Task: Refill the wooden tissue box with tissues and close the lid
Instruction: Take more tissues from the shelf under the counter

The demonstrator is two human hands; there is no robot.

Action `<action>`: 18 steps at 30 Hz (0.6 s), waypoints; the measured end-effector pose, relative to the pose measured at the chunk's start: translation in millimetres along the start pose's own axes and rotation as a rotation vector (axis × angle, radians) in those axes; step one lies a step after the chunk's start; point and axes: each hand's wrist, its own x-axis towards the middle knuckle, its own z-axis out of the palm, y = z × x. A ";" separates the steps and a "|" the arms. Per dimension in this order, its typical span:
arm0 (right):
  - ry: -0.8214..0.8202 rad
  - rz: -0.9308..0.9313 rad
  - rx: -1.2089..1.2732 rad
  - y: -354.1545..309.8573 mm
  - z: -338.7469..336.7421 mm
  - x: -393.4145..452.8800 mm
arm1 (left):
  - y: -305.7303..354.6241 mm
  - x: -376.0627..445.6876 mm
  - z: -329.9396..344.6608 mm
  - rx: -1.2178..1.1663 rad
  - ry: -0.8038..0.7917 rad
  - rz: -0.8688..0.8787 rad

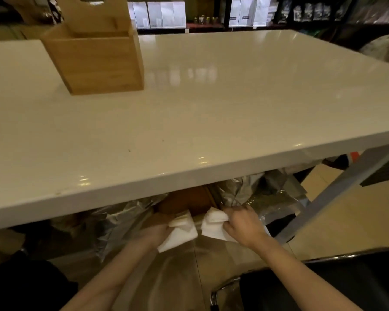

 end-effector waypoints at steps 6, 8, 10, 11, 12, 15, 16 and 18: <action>-0.019 0.027 0.174 -11.2 -57.5 -39.1 | 17.6 -55.6 -37.5 0.084 -0.071 0.124; -0.091 0.036 0.236 -16.9 -82.1 -51.4 | 30.1 -78.8 -54.4 0.158 -0.093 0.196; -0.146 0.044 0.283 -23.4 -112.7 -64.0 | 44.1 -105.3 -73.1 0.195 -0.126 0.242; -0.166 0.038 0.296 -25.3 -127.3 -69.6 | 50.4 -117.8 -81.4 0.200 -0.148 0.245; -0.191 0.042 0.311 -28.2 -142.8 -75.7 | 56.1 -132.1 -90.3 0.204 -0.167 0.255; -0.231 0.011 0.347 -39.4 -187.7 -94.2 | 69.5 -172.0 -115.7 0.176 -0.236 0.325; -0.229 0.003 0.349 -43.7 -201.4 -99.1 | 73.1 -184.5 -124.9 0.146 -0.254 0.344; -0.206 -0.024 0.347 -53.7 -228.4 -108.1 | 80.0 -208.8 -145.0 0.097 -0.266 0.373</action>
